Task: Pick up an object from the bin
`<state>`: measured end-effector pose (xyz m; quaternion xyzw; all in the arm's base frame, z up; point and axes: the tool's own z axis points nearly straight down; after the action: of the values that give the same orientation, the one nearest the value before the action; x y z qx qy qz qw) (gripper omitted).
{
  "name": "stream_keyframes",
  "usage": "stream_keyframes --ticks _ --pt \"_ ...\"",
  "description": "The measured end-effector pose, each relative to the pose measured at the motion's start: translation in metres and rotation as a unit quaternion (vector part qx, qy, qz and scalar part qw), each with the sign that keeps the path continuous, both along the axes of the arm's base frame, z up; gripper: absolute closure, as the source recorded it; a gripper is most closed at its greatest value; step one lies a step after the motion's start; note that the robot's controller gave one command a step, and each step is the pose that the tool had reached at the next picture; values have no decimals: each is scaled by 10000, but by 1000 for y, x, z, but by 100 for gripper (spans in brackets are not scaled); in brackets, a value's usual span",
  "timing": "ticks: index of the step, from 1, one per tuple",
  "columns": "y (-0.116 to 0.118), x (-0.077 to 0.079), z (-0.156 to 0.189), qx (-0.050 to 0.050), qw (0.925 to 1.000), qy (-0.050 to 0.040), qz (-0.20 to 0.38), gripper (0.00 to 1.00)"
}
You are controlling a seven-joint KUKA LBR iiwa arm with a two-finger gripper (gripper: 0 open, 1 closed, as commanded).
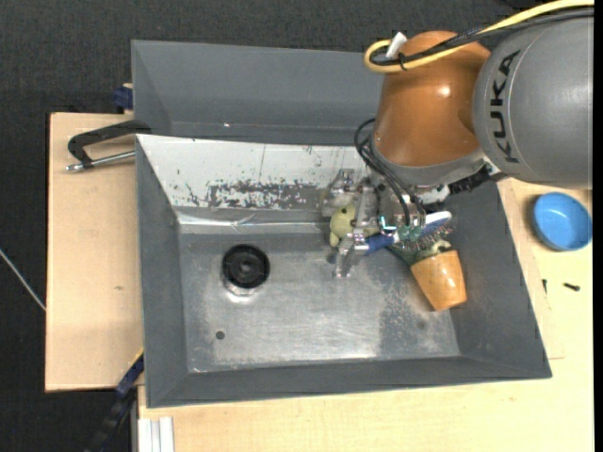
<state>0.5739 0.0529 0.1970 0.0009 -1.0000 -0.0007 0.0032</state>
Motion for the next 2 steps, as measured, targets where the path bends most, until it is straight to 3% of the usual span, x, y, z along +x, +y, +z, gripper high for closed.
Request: stream_keyframes --ticks 1,2 --pt "89 -63 -87 11 9932 1 1162 0" --pt "97 4 -93 9 10000 -61 -73 0"
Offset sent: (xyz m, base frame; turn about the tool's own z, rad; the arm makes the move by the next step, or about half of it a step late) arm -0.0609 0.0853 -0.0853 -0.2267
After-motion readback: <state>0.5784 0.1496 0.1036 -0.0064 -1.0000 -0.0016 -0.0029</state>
